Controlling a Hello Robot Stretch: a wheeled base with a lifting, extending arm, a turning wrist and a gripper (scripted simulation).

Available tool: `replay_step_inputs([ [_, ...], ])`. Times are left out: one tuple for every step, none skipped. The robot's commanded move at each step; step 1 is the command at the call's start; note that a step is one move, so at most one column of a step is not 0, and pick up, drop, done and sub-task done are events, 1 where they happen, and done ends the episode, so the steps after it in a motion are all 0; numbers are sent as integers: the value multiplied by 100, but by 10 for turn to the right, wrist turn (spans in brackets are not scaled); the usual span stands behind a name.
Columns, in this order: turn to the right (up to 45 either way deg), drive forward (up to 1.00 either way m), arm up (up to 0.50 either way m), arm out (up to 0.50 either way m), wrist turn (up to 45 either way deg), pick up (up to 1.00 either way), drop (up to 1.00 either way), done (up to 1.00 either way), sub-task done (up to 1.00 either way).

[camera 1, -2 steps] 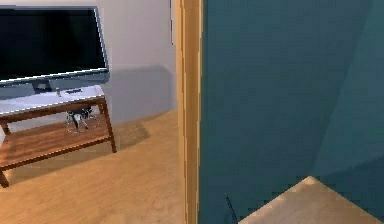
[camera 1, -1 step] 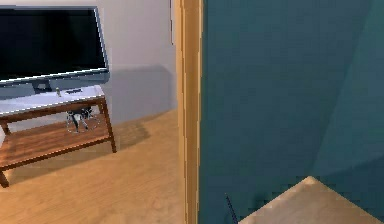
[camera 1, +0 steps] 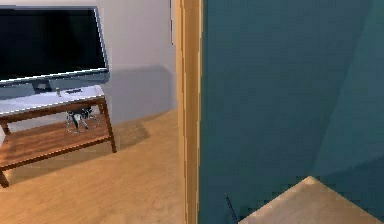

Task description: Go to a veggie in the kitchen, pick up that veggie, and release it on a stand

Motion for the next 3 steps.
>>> replay_step_inputs([
  [0, 0, 0, -48, 0, 0, 0, 0, 0],
  [-450, 0, 0, 0, 0, 0, 0, 0, 0],
  [-270, 0, 0, 0, 0, 0, 0, 0, 0],
])
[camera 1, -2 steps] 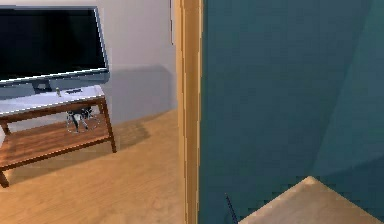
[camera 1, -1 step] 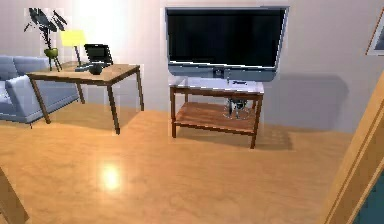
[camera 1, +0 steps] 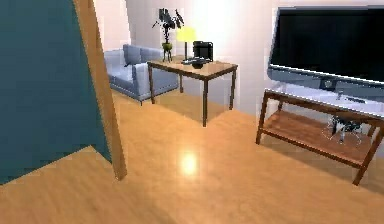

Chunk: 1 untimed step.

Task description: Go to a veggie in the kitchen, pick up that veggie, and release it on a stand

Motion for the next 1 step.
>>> replay_step_inputs([
  [0, 40, 0, 0, 0, 0, 0, 0, 0],
])
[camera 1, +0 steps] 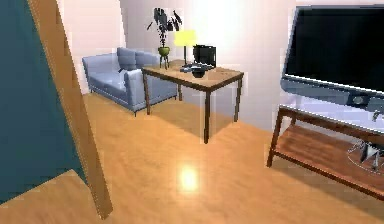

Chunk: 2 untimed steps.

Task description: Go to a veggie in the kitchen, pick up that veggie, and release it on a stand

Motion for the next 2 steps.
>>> replay_step_inputs([
  [390, 0, 0, 0, 0, 0, 0, 0, 0],
  [0, 100, 0, 0, 0, 0, 0, 0, 0],
])
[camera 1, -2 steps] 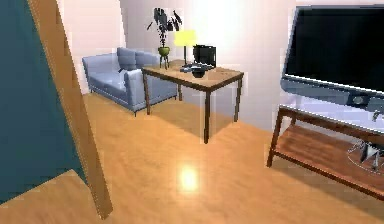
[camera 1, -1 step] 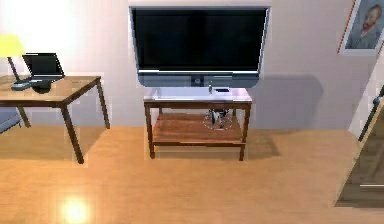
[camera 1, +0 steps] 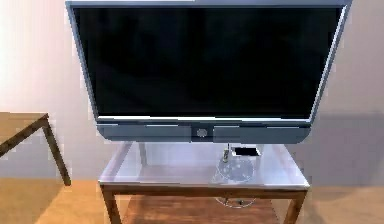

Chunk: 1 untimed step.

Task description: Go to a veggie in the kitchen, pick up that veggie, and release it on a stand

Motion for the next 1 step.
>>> replay_step_inputs([
  [0, 15, 0, 0, 0, 0, 0, 0, 0],
])
